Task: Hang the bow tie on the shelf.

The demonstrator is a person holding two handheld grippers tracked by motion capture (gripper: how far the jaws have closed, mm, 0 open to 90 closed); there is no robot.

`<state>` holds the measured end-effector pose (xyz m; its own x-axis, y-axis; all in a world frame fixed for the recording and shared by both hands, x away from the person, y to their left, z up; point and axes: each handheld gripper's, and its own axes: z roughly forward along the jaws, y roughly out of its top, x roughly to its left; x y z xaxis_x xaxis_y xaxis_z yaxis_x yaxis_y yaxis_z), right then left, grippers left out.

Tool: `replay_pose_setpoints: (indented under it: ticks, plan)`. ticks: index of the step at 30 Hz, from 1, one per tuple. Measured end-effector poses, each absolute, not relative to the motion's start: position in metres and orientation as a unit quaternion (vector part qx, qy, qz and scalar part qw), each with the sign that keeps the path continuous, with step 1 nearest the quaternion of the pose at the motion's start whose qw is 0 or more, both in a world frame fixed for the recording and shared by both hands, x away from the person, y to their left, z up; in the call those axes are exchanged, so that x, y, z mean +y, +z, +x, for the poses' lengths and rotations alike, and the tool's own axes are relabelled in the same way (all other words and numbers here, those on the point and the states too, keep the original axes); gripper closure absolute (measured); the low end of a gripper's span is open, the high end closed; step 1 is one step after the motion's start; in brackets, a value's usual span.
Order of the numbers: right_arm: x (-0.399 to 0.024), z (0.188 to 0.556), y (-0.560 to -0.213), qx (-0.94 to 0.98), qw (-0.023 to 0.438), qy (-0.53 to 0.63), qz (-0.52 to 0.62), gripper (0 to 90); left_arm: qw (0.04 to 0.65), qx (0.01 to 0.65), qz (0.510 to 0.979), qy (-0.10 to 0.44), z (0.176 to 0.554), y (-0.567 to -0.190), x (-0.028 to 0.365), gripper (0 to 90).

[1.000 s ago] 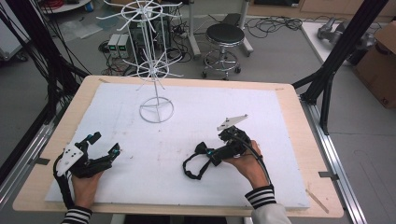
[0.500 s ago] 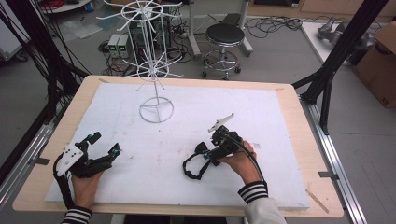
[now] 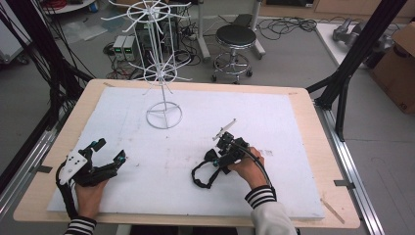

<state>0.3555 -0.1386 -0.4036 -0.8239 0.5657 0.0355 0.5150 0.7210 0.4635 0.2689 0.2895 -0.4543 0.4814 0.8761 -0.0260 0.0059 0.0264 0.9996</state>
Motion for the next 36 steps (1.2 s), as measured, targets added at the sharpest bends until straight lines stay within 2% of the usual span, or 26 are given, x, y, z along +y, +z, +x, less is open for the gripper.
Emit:
replay_pose_setpoints:
  ticks: [11,20,36]
  plan:
    - [-0.137,0.3585,-0.4094,0.932,0.046,0.206,0.293,63.3,0.615,0.366,0.602,0.354,0.2691,-0.4543,0.2891,14.9]
    - [-0.135,0.3578,-0.4122,0.934,0.04,0.197,0.296,74.3,0.615,0.366,0.602,0.354,0.2692,-0.4544,0.2891,14.9]
    - [-0.1344,0.3517,-0.403,0.926,0.063,0.23,0.292,75.8,0.614,0.366,0.603,0.354,0.2692,-0.4543,0.2891,14.9]
